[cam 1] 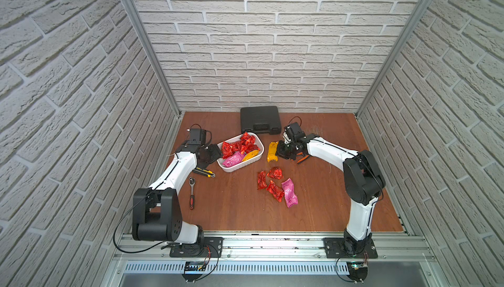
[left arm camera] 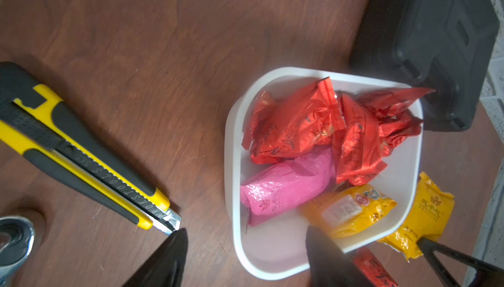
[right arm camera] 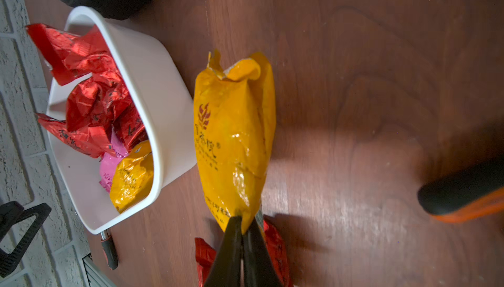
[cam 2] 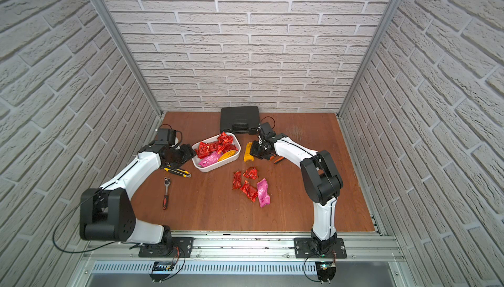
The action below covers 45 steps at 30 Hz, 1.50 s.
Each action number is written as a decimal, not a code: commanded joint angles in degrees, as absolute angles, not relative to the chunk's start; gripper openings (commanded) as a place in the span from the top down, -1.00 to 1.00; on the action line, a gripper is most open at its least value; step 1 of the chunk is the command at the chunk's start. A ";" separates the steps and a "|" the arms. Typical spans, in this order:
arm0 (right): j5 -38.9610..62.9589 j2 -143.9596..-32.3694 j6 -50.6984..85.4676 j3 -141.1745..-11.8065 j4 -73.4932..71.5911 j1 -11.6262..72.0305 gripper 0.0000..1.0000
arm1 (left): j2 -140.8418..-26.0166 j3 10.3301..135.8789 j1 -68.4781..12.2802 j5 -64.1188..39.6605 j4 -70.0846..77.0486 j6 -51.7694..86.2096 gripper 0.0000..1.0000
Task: Take the tea bags out of the storage box
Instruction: Place the tea bag at the center of the board, then adjust the storage box at the center of the board.
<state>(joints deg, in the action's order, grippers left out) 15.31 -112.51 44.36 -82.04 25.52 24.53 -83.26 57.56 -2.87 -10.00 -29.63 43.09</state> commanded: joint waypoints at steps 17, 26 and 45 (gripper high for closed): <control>9.32 -96.34 38.63 -76.32 31.03 24.52 0.02 | -90.19 56.38 -4.34 -5.00 -22.80 41.44 0.16; 7.95 -87.94 37.84 -70.20 32.52 24.52 0.04 | -90.31 57.02 -8.20 2.11 -25.15 53.27 0.70; 8.20 -78.71 34.27 -63.43 35.35 24.26 0.08 | -74.55 44.72 -32.17 23.90 -38.07 100.95 1.00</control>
